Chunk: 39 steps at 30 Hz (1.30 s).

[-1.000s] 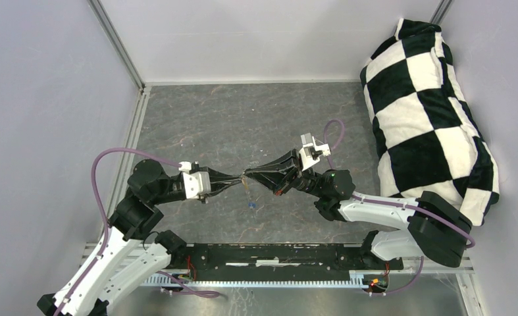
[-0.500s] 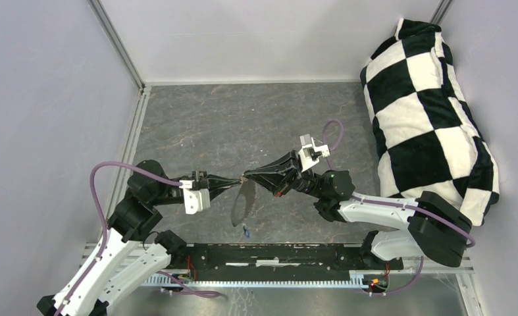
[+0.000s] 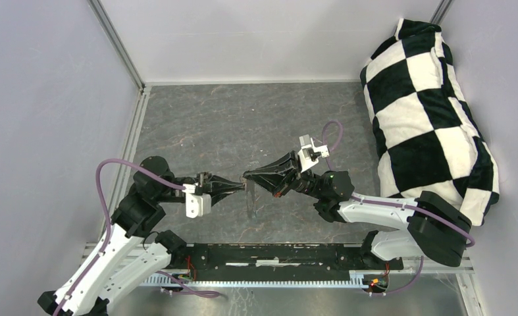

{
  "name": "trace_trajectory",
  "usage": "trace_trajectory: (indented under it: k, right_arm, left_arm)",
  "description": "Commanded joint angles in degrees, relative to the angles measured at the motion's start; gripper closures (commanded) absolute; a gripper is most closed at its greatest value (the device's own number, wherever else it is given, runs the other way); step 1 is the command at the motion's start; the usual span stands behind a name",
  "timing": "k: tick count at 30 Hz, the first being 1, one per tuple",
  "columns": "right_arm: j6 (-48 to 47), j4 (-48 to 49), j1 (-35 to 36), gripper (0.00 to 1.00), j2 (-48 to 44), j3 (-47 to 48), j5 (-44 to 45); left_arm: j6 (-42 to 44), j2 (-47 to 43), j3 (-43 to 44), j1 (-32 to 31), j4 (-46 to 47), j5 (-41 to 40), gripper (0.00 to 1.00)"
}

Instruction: Put the keys on the keyring

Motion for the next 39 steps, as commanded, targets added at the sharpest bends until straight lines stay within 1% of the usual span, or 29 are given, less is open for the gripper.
trace_trajectory:
  k: [1,3,7,12,17,23,25,28,30,35,39]
  right_arm:
    - [-0.4,4.2,0.0,1.0,-0.1,0.1,2.4]
    - [-0.6,4.1,0.0,1.0,-0.2,0.0,2.5]
    - [-0.7,3.9,0.1,1.0,-0.6,-0.4,2.5]
    - [-1.7,2.6,0.1,1.0,-2.1,-1.6,2.5]
    - [-2.4,2.1,0.1,1.0,-3.1,-1.8,2.3]
    - [-2.0,2.3,0.1,0.99,-2.9,-0.9,1.0]
    - [-1.6,2.8,0.1,1.0,-2.5,-0.7,0.6]
    - [-0.8,3.4,0.1,1.0,-1.9,-0.2,-0.4]
    - [-0.3,3.8,0.1,1.0,-1.6,-0.1,-0.6]
    - [0.1,3.9,0.2,1.0,-1.1,-0.2,-1.0]
    - [0.1,3.9,0.3,1.0,-0.9,-0.3,-1.1]
  left_arm:
    - [-3.3,1.3,1.7,-0.2,-0.1,5.6,0.8]
    - [-5.5,1.0,0.9,-0.2,1.6,4.7,0.79]
    - [-8.8,0.3,0.6,-0.2,4.0,2.1,0.79]
    - [-12.1,-1.4,0.6,-0.2,4.1,-3.0,0.79]
    - [-15.4,-3.6,-0.2,-0.2,0.5,-4.4,0.73]
    - [-16.9,-6.1,-2.9,-0.2,-3.5,-4.9,0.71]
    - [-18.4,-5.8,-4.2,-0.2,-3.5,-4.6,0.66]
    - [-21.0,-3.9,-5.4,-0.2,-1.7,-4.0,0.61]
    - [-22.8,-2.5,-5.9,-0.2,1.0,-3.7,0.59]
    - [-25.3,0.6,-5.7,-0.1,6.0,-4.4,0.59]
    - [-29.4,1.5,-5.7,-0.2,10.7,-3.1,0.6]
